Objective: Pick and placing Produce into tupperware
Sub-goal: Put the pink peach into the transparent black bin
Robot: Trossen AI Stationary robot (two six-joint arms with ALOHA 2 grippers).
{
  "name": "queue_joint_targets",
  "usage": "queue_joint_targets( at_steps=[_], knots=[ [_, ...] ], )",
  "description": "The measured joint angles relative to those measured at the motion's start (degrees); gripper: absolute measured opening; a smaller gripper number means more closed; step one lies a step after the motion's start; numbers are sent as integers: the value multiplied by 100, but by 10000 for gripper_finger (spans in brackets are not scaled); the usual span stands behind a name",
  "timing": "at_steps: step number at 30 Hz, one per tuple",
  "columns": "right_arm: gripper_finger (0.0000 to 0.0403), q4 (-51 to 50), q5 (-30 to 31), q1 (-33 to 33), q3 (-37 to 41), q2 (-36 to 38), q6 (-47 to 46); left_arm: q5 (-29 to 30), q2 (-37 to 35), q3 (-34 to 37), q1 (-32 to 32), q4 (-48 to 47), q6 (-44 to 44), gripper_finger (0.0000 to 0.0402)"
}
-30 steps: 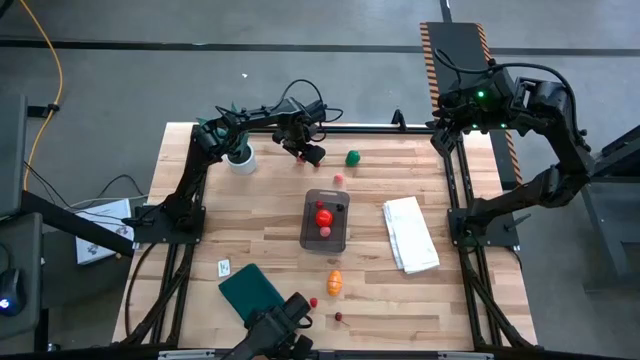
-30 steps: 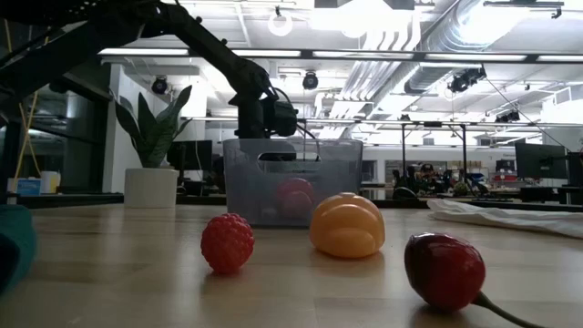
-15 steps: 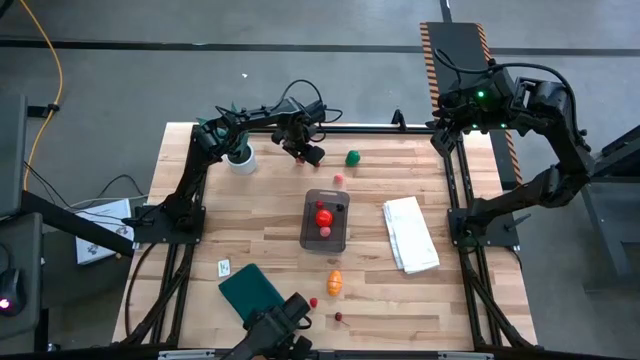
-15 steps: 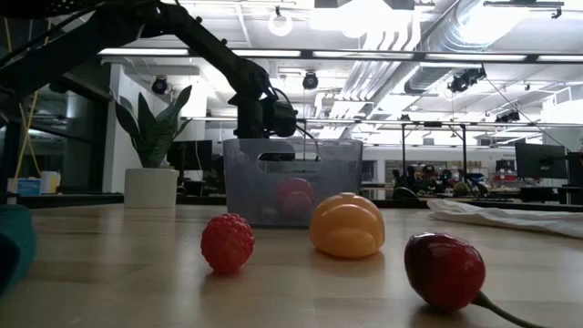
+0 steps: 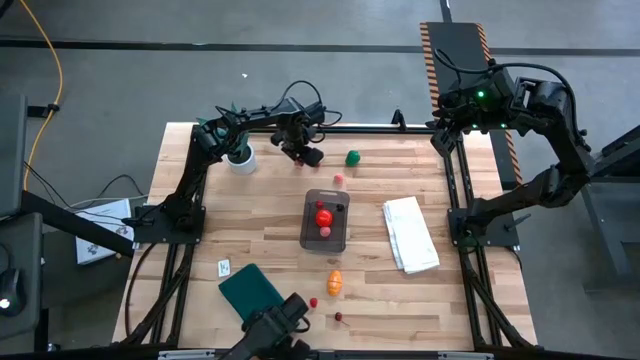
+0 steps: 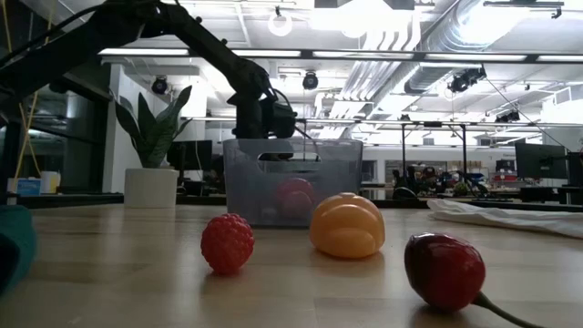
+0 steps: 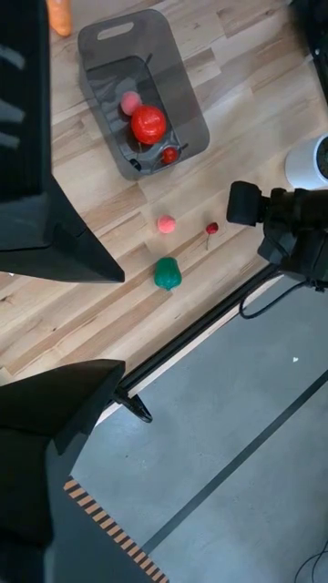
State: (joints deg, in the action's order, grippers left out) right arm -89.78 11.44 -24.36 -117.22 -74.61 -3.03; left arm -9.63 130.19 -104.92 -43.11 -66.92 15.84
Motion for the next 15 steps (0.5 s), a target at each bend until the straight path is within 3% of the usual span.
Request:
queue_joint_targets(
  at_steps=[7,15],
  knots=[
    [140,0,0,-1,0,0,30,1,0,-198,-1,-399,-215,118],
    [140,-2,52,-2,-1,0,45,2,-2,-1136,-1,-921,-499,118]
  ],
)
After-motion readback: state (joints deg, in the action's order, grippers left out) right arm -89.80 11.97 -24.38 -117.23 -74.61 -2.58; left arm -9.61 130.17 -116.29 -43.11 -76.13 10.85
